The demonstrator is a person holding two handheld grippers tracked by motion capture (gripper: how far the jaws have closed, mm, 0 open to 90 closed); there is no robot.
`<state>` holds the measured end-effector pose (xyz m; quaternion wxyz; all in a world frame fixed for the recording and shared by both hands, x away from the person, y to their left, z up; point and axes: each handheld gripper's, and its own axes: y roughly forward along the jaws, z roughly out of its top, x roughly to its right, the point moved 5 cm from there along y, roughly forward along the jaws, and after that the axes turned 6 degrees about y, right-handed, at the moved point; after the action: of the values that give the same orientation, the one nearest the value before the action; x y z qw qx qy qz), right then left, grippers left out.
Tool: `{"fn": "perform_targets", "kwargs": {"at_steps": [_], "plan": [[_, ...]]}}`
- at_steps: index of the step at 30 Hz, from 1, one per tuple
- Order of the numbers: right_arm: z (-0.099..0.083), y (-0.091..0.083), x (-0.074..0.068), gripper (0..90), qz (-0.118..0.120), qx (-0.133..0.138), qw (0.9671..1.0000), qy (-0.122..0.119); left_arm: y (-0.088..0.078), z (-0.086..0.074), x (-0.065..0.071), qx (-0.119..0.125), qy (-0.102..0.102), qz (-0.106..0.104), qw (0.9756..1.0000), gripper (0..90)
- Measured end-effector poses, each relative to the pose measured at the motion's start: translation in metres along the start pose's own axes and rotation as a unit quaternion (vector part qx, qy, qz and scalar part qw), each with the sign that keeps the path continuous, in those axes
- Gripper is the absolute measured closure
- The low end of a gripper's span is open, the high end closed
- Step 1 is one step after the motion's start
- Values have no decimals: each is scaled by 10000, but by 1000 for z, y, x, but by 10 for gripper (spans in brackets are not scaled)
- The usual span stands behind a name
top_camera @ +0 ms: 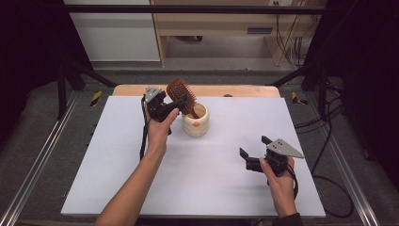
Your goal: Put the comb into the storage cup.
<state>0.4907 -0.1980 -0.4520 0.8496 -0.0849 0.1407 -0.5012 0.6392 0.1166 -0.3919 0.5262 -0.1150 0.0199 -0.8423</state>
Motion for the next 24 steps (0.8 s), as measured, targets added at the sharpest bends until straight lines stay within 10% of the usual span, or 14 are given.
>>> {"fn": "perform_targets", "kwargs": {"at_steps": [24], "plan": [[0,0,-1,34,-11,-5,10000,-37,-23,0,6,-10,696,-37,9976,37]]}}
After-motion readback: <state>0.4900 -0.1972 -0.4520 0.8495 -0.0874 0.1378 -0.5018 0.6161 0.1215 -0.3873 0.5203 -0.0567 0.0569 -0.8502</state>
